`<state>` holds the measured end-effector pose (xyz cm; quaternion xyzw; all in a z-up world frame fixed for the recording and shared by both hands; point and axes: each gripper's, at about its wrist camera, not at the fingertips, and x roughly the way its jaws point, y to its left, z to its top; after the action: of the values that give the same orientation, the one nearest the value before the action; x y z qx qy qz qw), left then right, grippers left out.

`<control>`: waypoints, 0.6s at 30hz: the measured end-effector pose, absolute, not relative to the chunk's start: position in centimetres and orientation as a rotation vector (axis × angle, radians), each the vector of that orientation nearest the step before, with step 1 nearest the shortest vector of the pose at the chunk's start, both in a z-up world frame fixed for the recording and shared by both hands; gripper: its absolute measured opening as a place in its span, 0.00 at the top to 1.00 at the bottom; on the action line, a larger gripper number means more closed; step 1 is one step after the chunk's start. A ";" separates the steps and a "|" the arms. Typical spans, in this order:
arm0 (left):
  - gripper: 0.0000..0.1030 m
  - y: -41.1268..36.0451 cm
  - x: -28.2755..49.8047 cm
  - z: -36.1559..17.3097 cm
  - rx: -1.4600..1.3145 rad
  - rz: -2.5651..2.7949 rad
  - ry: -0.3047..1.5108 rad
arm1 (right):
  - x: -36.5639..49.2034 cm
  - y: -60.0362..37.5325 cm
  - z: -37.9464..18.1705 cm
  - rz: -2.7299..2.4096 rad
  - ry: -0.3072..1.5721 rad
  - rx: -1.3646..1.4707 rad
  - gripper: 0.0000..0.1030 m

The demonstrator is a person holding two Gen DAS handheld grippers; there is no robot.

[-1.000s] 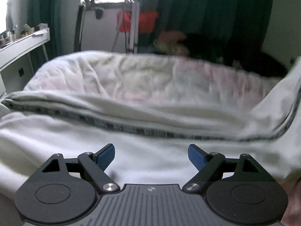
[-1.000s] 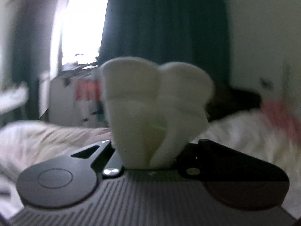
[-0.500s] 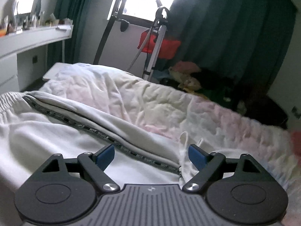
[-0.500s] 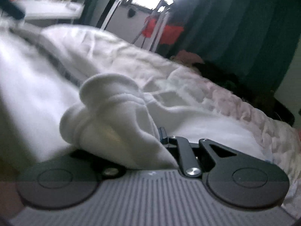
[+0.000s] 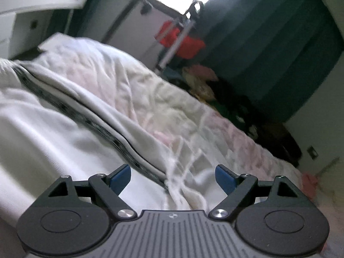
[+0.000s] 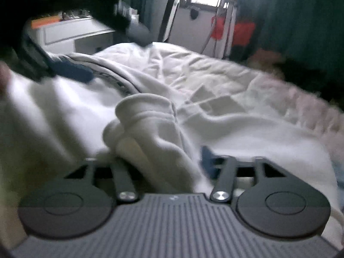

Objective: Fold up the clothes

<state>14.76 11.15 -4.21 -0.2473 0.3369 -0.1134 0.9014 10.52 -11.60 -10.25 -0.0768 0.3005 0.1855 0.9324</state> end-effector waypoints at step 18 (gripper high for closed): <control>0.19 5.0 17.1 -6.7 -0.412 -0.403 0.798 | 9.9 -26.3 -9.2 0.196 0.737 0.185 0.23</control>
<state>17.15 4.99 -6.75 -0.1977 0.3829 -0.1935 0.8814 9.92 -26.35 -9.22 0.0899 0.3593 0.0955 0.9240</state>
